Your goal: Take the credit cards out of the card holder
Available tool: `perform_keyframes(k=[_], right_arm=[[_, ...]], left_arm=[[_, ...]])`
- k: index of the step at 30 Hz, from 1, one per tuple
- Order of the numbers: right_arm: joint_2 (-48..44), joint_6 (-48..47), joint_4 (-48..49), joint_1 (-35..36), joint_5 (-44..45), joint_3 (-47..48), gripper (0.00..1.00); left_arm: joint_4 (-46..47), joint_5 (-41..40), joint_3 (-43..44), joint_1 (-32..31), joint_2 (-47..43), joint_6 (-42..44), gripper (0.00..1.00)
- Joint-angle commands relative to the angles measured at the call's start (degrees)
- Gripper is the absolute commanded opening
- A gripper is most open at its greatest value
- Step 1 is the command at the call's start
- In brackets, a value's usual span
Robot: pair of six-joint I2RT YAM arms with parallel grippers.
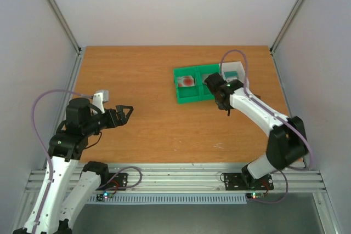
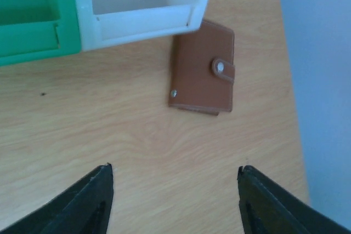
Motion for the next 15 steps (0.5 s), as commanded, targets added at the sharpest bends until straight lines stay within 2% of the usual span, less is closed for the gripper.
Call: perform_keyframes(k=[1,3,9,15], right_arm=[[9.25,-1.93,1.46,-1.51,10.15,4.34,0.53],[13.30,-1.55,1.54,-2.53,11.28,5.84,0.47],[22.11,-2.50,1.98,-5.52,15.44,10.07,0.40],[26.85,-5.16,4.82,-7.88,15.17,9.66,0.39]], left_arm=[[5.60,1.11,-2.23,0.31,0.54,2.60,0.99],[5.64,1.11,-2.65,0.31,0.84,3.40,0.99],[4.65,0.23,-2.74,0.31,0.71,5.80,0.99],[5.05,0.08,-3.63,0.31,-0.56,5.56,0.99]])
